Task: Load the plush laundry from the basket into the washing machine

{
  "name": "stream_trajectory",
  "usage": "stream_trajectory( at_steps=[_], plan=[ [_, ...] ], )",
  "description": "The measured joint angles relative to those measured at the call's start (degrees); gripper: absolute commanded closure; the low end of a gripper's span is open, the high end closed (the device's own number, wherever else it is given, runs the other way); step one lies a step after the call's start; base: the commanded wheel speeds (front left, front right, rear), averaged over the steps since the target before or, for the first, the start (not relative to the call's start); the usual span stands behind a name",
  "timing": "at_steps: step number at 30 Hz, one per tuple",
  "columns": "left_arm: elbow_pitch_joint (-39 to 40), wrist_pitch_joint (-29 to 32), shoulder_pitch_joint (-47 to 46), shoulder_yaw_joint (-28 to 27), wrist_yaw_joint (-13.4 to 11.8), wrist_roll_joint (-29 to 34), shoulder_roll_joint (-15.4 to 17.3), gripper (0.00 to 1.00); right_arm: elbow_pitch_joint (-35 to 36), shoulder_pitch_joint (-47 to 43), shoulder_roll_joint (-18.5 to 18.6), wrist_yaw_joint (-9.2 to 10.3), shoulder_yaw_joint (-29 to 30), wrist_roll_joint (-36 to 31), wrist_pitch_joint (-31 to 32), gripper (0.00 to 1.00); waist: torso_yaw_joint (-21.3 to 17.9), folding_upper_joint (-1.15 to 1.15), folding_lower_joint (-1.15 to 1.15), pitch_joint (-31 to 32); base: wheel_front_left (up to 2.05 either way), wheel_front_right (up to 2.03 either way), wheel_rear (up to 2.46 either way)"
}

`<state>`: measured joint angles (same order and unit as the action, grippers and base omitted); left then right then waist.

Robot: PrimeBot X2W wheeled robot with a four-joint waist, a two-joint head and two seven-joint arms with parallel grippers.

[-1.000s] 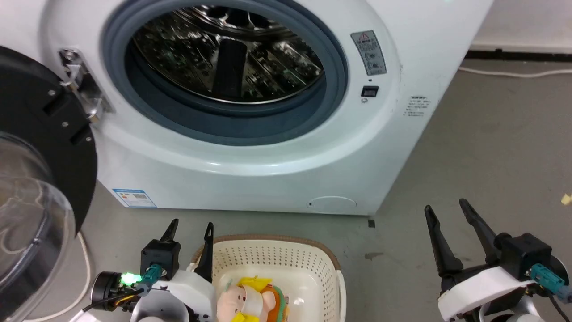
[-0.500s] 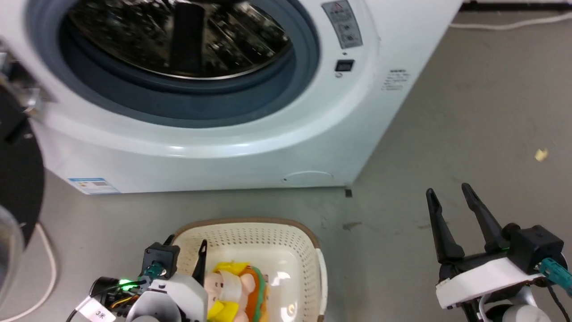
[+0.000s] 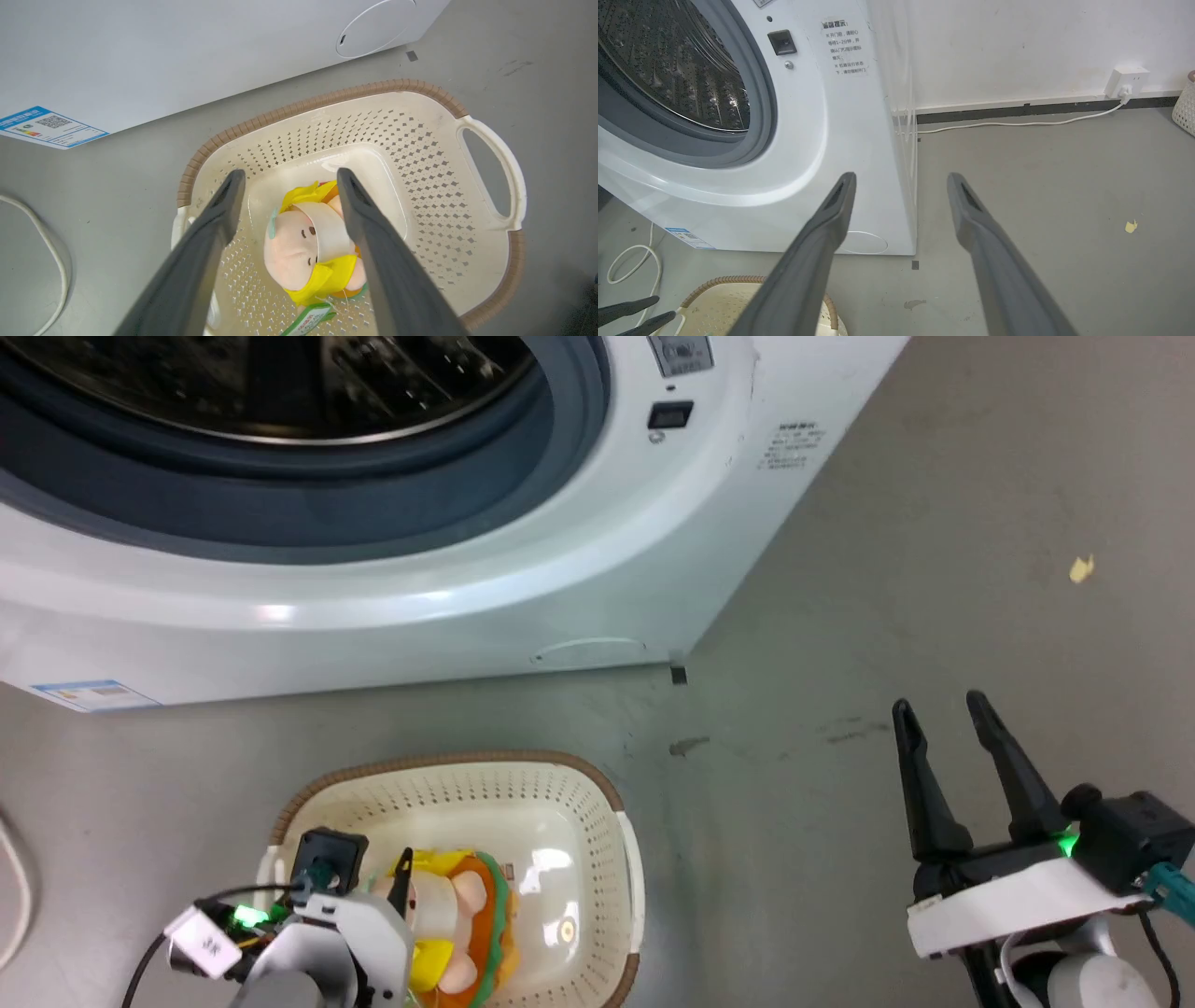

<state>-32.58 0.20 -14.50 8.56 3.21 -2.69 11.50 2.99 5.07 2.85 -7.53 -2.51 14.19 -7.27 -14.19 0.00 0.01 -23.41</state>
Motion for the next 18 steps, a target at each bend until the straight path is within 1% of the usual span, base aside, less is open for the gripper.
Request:
stream_trajectory(
  at_steps=[18],
  plan=[
    [-12.5, 6.4, -9.3, 5.7, 0.9, 1.2, 3.2, 0.0, 1.1, 2.5, 0.0, 0.0, -1.0, 4.7, -2.2, 0.0, -3.7, 0.0, 0.0, -8.9, 0.0, 0.0, 0.0]
  ],
)
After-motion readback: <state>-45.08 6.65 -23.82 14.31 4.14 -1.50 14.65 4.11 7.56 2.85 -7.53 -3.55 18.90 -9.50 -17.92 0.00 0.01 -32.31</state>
